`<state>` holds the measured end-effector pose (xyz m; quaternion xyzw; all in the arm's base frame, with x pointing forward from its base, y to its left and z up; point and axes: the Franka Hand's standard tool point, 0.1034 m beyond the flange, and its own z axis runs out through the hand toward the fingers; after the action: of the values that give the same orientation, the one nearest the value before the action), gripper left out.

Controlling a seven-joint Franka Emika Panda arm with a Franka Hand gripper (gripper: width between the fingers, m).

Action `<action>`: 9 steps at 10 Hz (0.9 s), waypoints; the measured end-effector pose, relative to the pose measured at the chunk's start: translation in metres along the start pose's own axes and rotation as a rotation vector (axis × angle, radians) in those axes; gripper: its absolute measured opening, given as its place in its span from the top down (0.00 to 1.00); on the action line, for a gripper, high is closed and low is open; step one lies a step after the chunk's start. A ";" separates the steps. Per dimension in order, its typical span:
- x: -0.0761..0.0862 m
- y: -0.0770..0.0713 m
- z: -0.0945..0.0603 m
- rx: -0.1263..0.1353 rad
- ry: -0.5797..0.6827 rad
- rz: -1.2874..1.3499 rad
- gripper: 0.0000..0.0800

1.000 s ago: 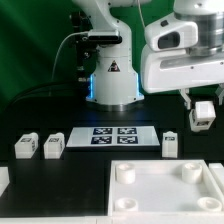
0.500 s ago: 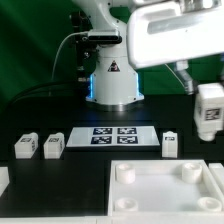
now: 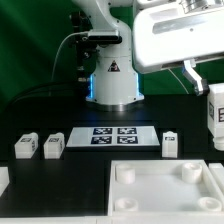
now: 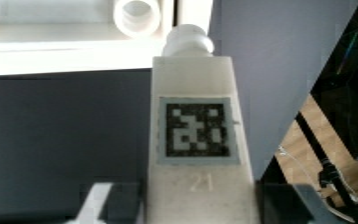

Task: Assemble one leg

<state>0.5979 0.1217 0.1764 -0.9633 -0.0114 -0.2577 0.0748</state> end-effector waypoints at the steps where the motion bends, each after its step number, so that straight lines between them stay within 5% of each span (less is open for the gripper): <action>1: -0.010 0.010 0.013 -0.012 0.022 -0.035 0.64; 5: 0.001 0.025 0.054 -0.027 0.030 -0.060 0.64; 9: -0.006 0.029 0.068 -0.028 0.012 -0.055 0.64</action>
Offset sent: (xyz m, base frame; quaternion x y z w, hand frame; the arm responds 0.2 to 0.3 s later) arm 0.0491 -0.0171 -0.0224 -0.0551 0.0552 -0.0552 0.9954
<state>0.6282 0.1031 0.1117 -0.9620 -0.0339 -0.2656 0.0540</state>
